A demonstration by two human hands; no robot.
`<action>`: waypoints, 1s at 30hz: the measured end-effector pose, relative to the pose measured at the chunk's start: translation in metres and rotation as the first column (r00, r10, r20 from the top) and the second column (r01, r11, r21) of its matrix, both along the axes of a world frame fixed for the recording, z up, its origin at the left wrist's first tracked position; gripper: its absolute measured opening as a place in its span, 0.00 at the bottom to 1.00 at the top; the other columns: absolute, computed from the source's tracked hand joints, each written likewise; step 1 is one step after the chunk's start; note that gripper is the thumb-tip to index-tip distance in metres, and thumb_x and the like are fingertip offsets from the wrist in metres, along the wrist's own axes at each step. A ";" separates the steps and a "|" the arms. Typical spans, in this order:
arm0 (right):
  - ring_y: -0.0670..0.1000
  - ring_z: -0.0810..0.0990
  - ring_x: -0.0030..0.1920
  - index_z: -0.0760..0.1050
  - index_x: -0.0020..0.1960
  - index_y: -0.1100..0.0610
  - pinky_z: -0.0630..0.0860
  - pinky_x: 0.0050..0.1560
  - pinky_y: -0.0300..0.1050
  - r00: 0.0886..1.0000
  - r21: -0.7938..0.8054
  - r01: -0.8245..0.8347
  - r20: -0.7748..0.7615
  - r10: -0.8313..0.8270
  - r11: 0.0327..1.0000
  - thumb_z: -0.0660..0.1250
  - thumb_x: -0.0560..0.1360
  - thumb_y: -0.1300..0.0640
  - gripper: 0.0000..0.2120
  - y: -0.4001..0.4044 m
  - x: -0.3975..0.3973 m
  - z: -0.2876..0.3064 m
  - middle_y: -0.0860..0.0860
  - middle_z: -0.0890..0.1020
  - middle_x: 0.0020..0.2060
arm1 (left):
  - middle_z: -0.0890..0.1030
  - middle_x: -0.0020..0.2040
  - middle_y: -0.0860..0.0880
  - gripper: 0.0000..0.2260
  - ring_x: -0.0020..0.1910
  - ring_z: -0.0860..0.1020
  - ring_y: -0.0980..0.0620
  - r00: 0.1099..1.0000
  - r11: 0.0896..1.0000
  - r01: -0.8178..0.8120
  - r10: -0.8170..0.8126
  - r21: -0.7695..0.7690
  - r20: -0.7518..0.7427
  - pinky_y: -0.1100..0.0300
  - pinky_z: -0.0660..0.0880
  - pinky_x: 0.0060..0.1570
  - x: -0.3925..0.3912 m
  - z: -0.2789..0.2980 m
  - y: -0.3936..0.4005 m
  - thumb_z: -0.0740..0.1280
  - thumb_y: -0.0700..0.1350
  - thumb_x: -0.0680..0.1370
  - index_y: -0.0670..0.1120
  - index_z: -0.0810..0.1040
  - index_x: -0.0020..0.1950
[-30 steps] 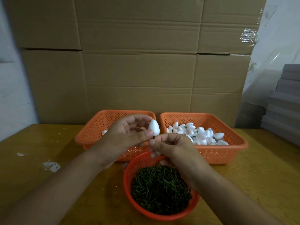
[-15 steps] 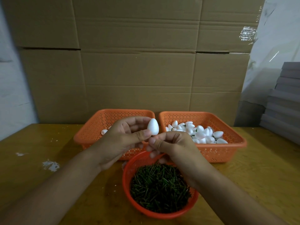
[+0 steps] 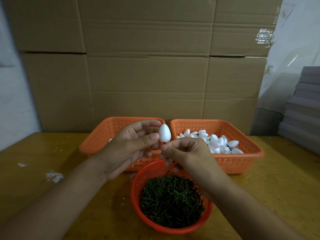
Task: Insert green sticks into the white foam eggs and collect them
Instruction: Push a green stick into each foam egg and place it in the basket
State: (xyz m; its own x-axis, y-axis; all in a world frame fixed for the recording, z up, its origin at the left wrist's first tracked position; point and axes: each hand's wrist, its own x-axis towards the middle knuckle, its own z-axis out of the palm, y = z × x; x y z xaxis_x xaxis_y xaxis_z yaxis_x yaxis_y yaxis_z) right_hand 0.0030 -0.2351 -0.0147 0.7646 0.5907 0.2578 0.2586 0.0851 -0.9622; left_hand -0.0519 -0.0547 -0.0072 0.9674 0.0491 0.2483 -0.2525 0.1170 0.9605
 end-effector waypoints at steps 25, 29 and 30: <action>0.46 0.80 0.33 0.84 0.39 0.54 0.74 0.32 0.36 0.984 -0.070 -0.177 -0.037 0.175 0.982 0.69 0.78 0.61 0.10 -0.004 -0.002 0.005 0.53 0.85 0.37 | 0.81 0.39 0.47 0.11 0.34 0.77 0.56 0.987 0.990 0.144 -0.144 -0.002 -0.065 0.64 0.77 0.38 0.000 -0.001 0.003 0.72 0.42 0.74 0.44 0.85 0.56; 0.46 0.80 0.33 0.84 0.39 0.54 0.74 0.31 0.36 0.988 -0.063 -0.153 -0.022 0.152 0.986 0.69 0.78 0.60 0.10 -0.005 -0.002 0.005 0.54 0.85 0.37 | 0.81 0.41 0.45 0.17 0.35 0.78 0.55 0.985 0.988 0.153 -0.154 -0.024 -0.082 0.63 0.78 0.37 0.000 0.000 0.003 0.74 0.46 0.70 0.43 0.84 0.58; 0.46 0.80 0.33 0.84 0.39 0.54 0.74 0.31 0.36 0.989 -0.055 -0.146 -0.021 0.145 0.988 0.70 0.78 0.60 0.10 -0.004 -0.003 0.005 0.54 0.85 0.37 | 0.82 0.43 0.44 0.18 0.37 0.79 0.54 0.986 0.989 0.147 -0.148 -0.018 -0.081 0.63 0.78 0.38 0.000 0.001 0.004 0.74 0.46 0.71 0.43 0.83 0.59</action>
